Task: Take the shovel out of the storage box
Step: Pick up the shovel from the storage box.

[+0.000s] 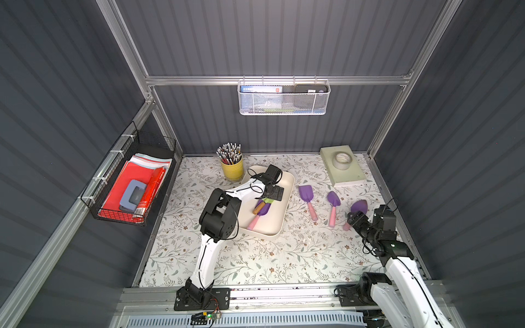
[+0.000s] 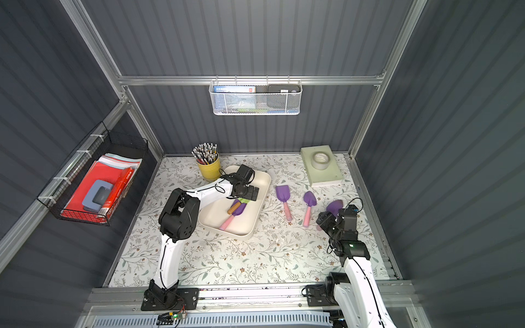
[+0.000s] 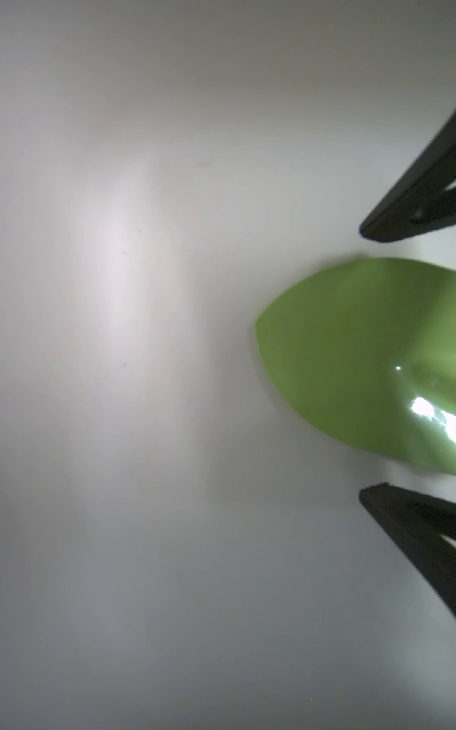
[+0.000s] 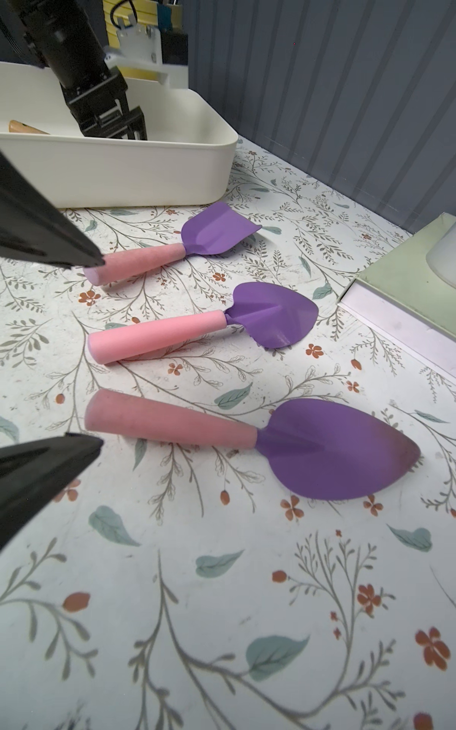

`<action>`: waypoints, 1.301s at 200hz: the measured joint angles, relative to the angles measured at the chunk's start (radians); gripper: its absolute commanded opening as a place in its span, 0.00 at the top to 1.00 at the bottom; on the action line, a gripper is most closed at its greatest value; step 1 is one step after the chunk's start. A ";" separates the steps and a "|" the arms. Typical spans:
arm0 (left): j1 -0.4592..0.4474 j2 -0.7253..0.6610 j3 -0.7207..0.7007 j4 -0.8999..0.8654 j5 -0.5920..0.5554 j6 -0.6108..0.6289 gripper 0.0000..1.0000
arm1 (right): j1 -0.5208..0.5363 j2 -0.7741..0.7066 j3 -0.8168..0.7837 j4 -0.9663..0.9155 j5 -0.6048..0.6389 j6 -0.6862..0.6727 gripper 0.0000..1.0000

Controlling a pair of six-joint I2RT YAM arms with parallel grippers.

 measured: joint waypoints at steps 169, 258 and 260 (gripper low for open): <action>0.000 0.002 0.009 -0.009 0.006 0.034 0.36 | 0.000 -0.023 -0.009 0.003 -0.003 0.000 0.29; 0.000 0.002 0.039 -0.024 -0.063 0.004 0.55 | 0.000 -0.023 -0.018 0.020 -0.019 0.002 0.29; 0.000 0.002 0.040 -0.025 -0.066 0.004 0.55 | 0.000 -0.023 -0.018 0.021 -0.020 0.002 0.29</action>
